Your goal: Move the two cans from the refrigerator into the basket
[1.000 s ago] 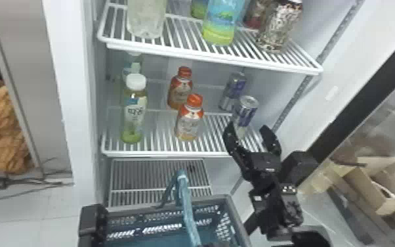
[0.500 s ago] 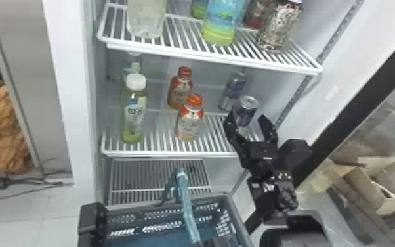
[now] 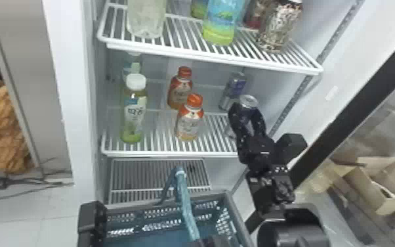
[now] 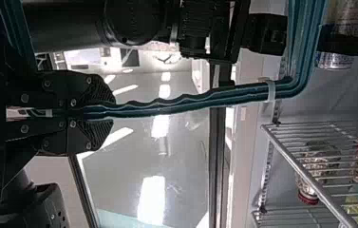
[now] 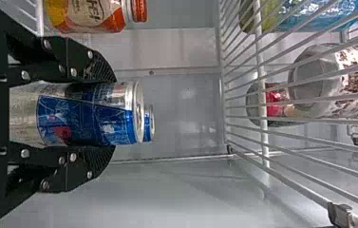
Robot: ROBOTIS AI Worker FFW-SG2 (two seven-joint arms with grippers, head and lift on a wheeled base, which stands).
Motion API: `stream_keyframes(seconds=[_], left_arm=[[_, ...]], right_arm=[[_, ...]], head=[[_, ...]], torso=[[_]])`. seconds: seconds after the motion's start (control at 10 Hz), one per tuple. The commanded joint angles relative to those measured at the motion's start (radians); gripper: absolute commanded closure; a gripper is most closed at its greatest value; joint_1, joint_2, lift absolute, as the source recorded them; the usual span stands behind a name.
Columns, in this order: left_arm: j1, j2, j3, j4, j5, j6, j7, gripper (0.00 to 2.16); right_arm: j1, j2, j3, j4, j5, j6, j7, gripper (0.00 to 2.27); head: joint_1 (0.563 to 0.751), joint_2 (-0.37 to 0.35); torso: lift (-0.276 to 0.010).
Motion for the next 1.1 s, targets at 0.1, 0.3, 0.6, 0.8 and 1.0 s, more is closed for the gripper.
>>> stream_keyframes(seconds=[0.1,0.3,0.6,0.8,1.0], left_arm=[[0.0,0.0,0.0,0.0,0.0,-0.001,0.0,1.21],[0.0,0.0,0.0,0.0,0.004,-0.001,0.0,1.21],[0.002,0.0,0.0,0.0,0.004,-0.001,-0.002,1.21],[0.002,0.0,0.0,0.0,0.0,-0.001,-0.002,1.21],[0.002,0.0,0.0,0.0,0.0,-0.001,-0.002,1.21]], right_arm=[[0.014,0.0,-0.002,-0.03,-0.02,0.0,0.0,0.87],[0.066,-0.003,-0.004,-0.118,-0.058,0.02,0.0,0.87],[0.174,-0.012,-0.034,-0.327,-0.098,0.115,0.005,0.87],[0.262,-0.012,-0.068,-0.484,-0.122,0.233,0.014,0.87],[0.321,-0.012,-0.084,-0.589,-0.146,0.336,0.023,0.87]], head=[[0.695,-0.35],[0.695,-0.35],[0.695,-0.35],[0.695,-0.35],[0.695,-0.35]], torso=[[-0.266],[-0.266],[-0.266],[-0.266],[-0.266]])
